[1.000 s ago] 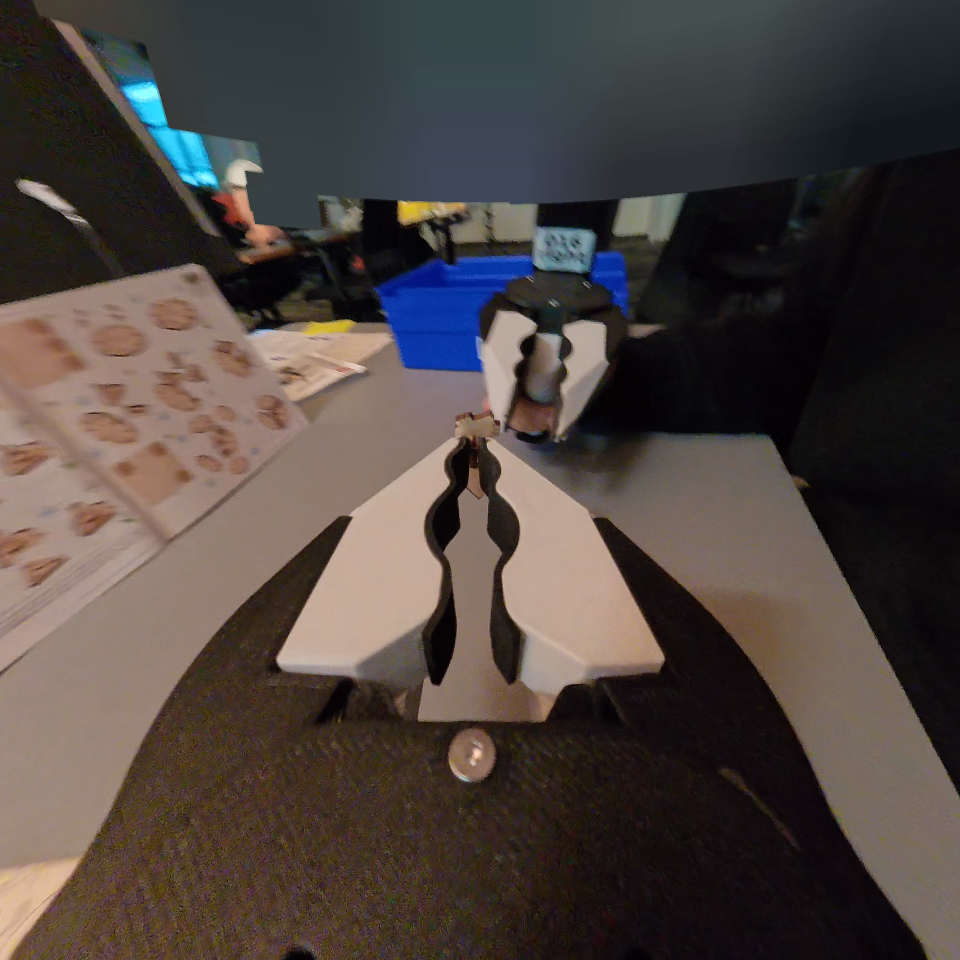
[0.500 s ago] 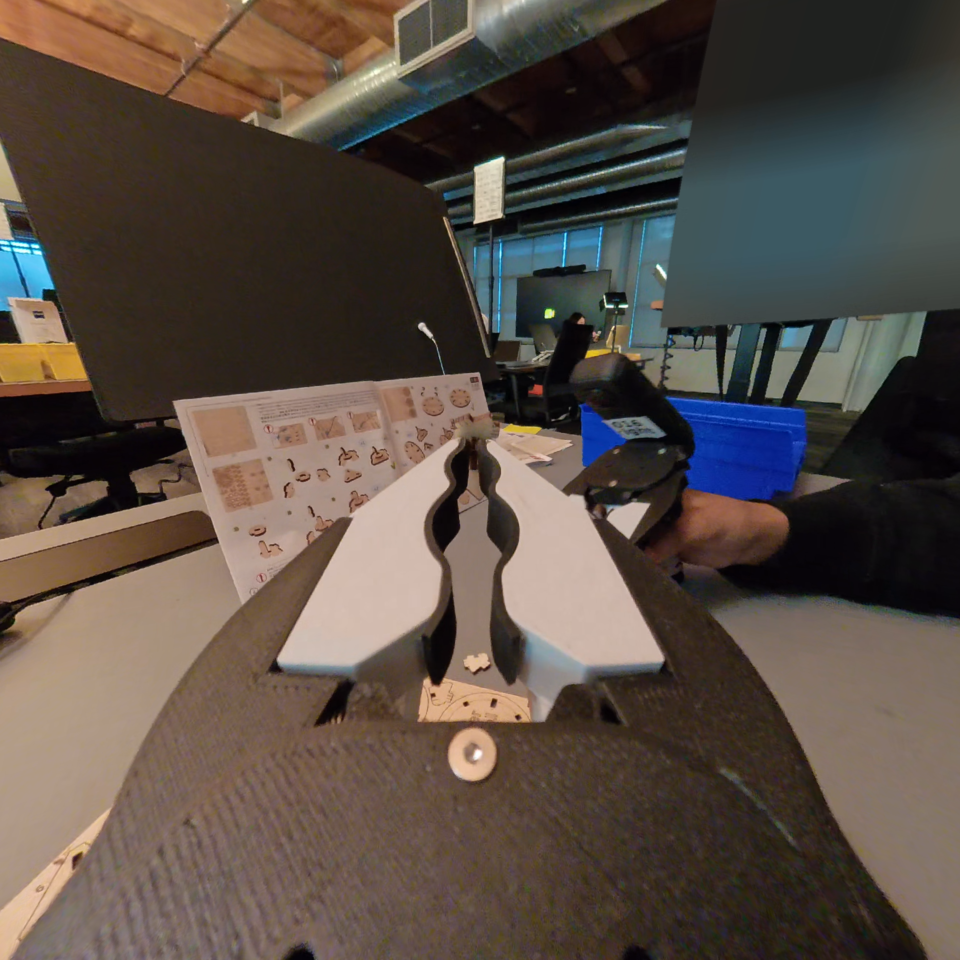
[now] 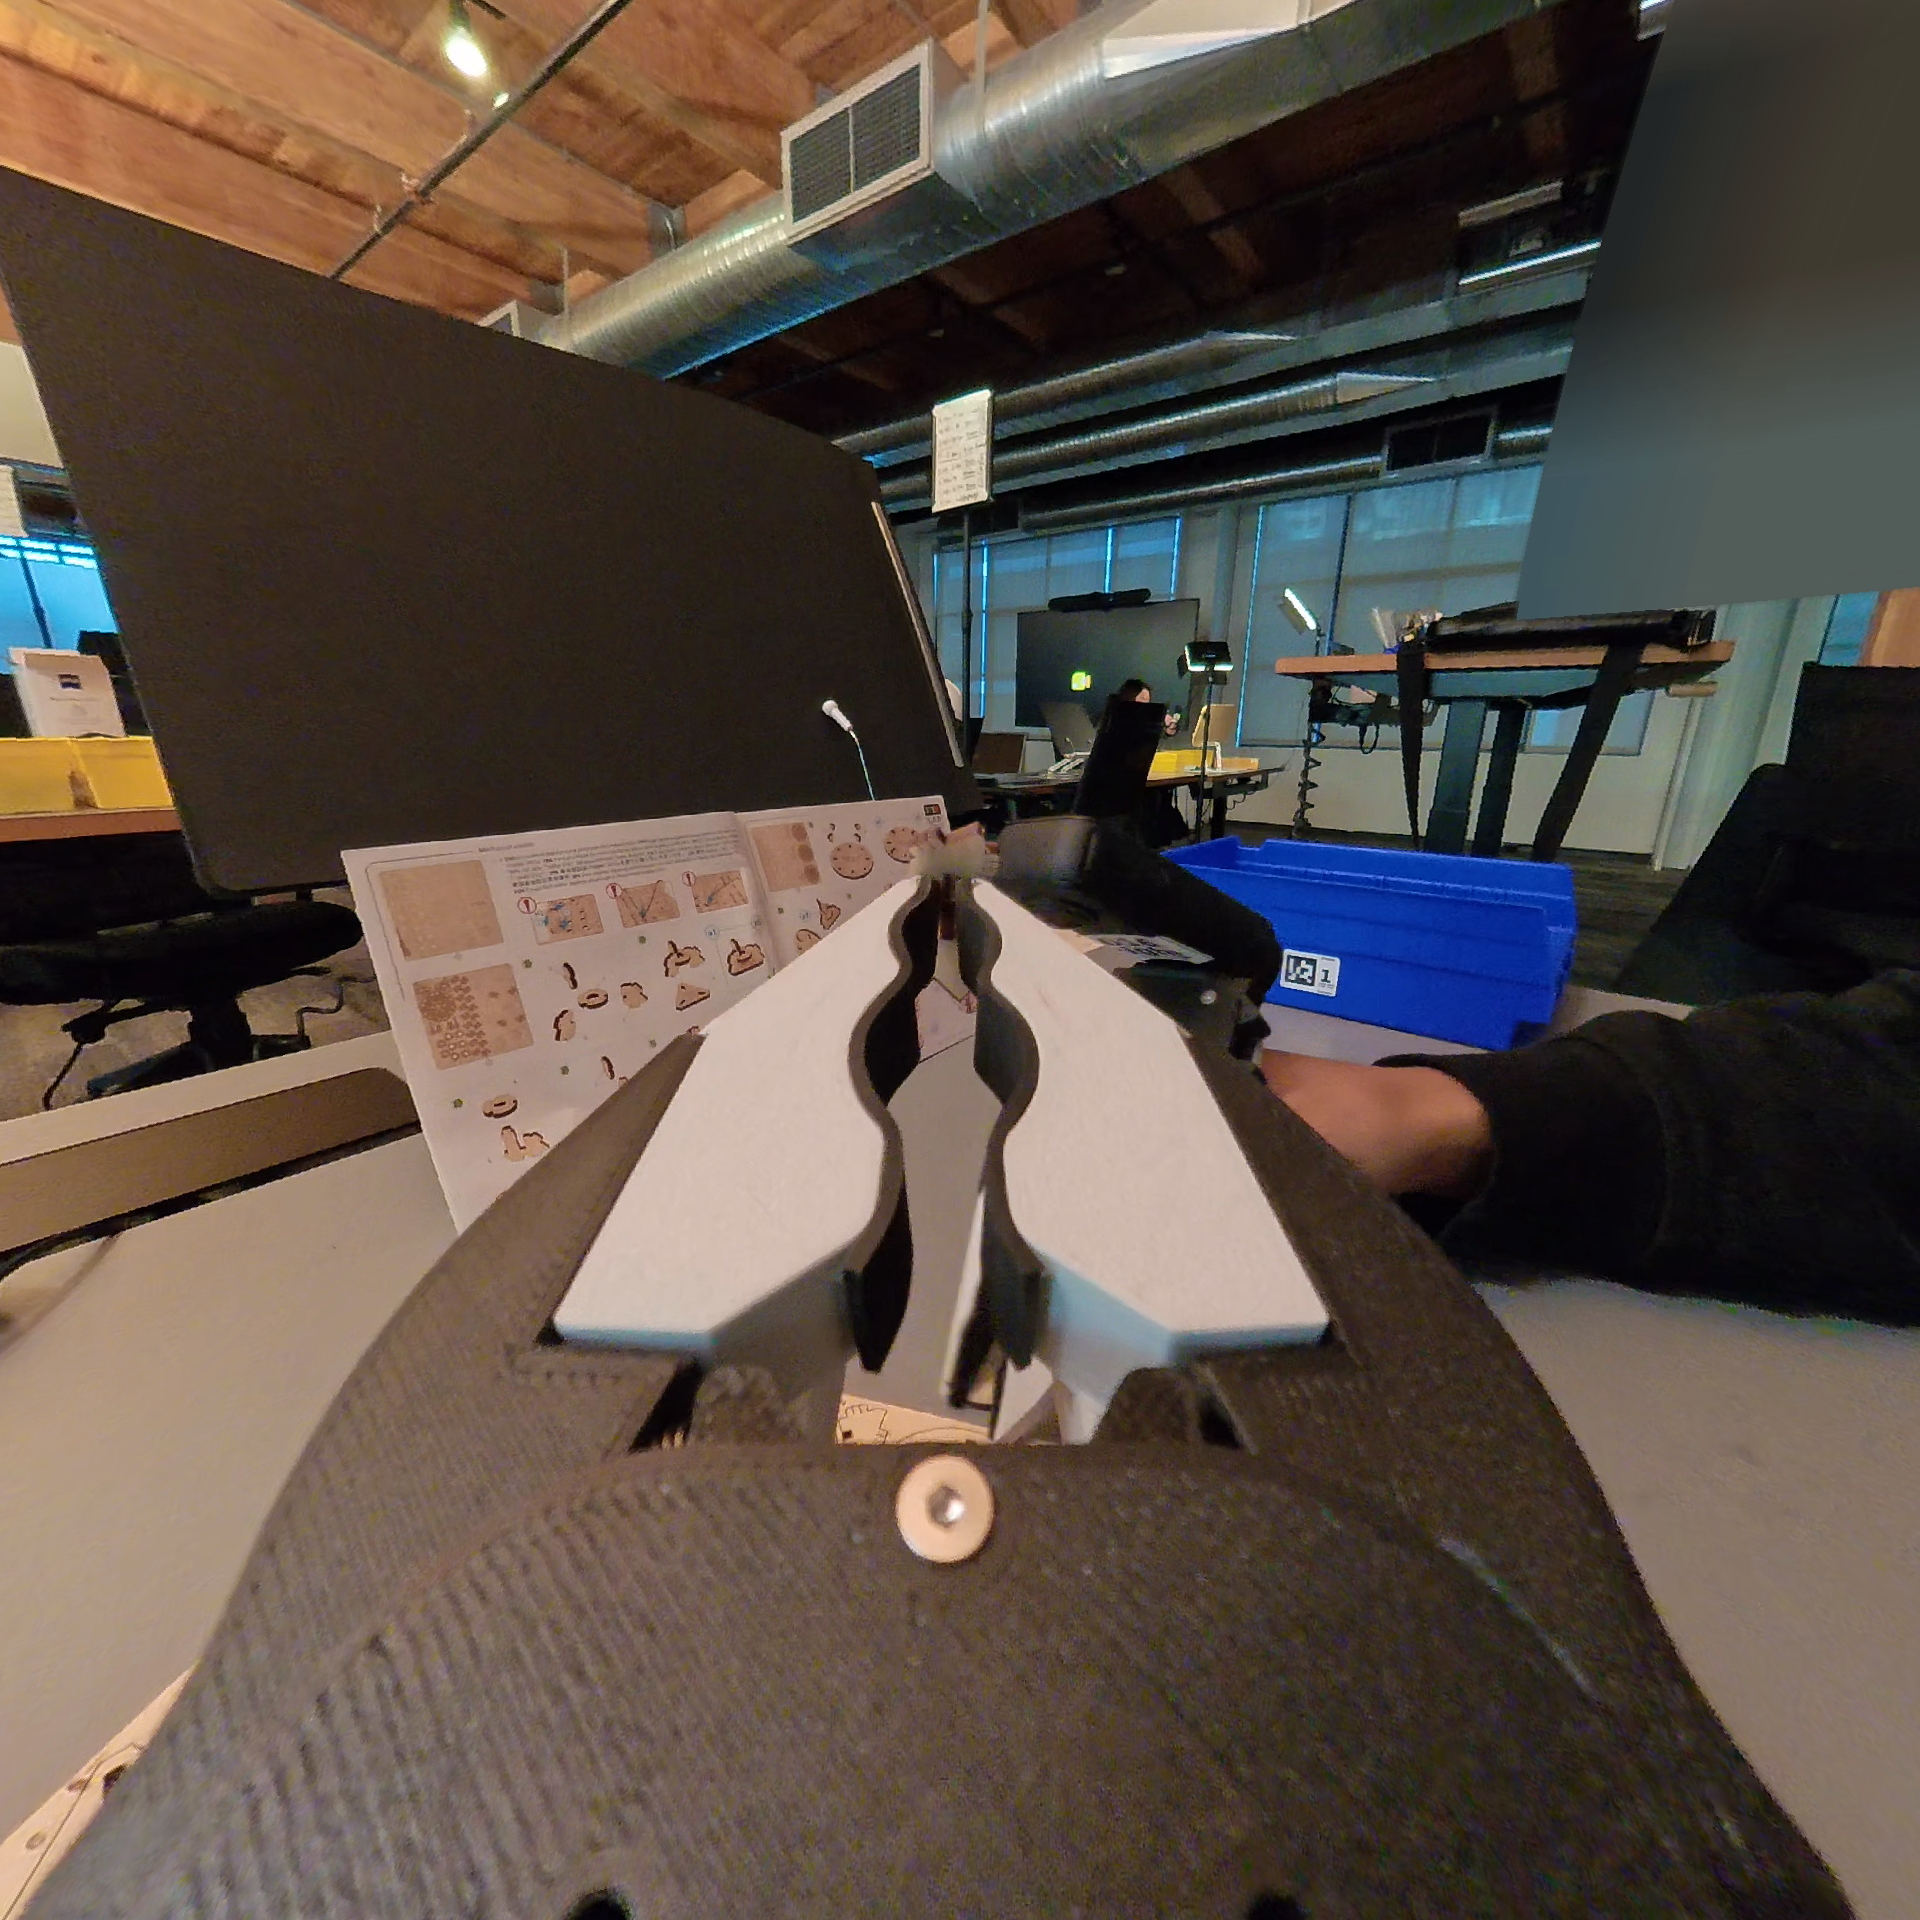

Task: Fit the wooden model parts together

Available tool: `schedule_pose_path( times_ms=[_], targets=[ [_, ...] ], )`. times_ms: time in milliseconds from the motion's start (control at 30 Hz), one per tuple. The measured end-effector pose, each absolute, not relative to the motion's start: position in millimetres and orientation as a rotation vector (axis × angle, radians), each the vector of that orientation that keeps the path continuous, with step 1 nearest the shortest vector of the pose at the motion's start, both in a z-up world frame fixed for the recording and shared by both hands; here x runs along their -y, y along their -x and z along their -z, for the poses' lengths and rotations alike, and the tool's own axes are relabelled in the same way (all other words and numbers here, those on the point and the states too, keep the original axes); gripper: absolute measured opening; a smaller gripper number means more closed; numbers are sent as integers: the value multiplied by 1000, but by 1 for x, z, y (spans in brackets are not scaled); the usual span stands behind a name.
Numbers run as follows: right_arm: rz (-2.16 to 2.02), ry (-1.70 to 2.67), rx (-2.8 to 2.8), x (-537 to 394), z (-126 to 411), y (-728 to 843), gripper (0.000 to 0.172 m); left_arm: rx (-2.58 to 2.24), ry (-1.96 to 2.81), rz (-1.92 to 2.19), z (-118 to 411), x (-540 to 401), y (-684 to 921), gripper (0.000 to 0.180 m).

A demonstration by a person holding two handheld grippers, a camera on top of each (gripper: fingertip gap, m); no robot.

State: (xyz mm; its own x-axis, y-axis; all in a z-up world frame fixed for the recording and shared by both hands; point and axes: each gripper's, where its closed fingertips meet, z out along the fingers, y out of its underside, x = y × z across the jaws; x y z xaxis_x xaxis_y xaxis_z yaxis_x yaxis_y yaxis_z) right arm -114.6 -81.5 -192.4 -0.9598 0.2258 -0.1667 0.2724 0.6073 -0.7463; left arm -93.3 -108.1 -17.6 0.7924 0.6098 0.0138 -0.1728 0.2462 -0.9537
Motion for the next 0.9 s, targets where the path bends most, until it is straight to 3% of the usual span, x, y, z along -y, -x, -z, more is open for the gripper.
schedule_pose_path(
  times_ms=[100,233,333,467,767,833,900],
  targets=[
    [1247,-358,-2692,66,193,85,5,422,1208,-552,17,108,92,0],
    [1182,-313,-2522,28,188,32,5,415,1202,-538,16,107,91,0],
    [1375,-407,-2482,9,168,32,5,413,1208,-535,16,105,91,0],
    [1585,-617,-2467,16,140,76,14,414,1207,-524,17,103,92,0],
    [1321,-558,-2778,56,192,100,30,420,1218,-538,19,104,91,0],
    [1321,-557,-2786,54,192,100,27,413,1214,-530,18,103,90,0],
    [1307,-547,-2796,51,194,98,8,407,1215,-526,18,102,89,0]
  ],
)
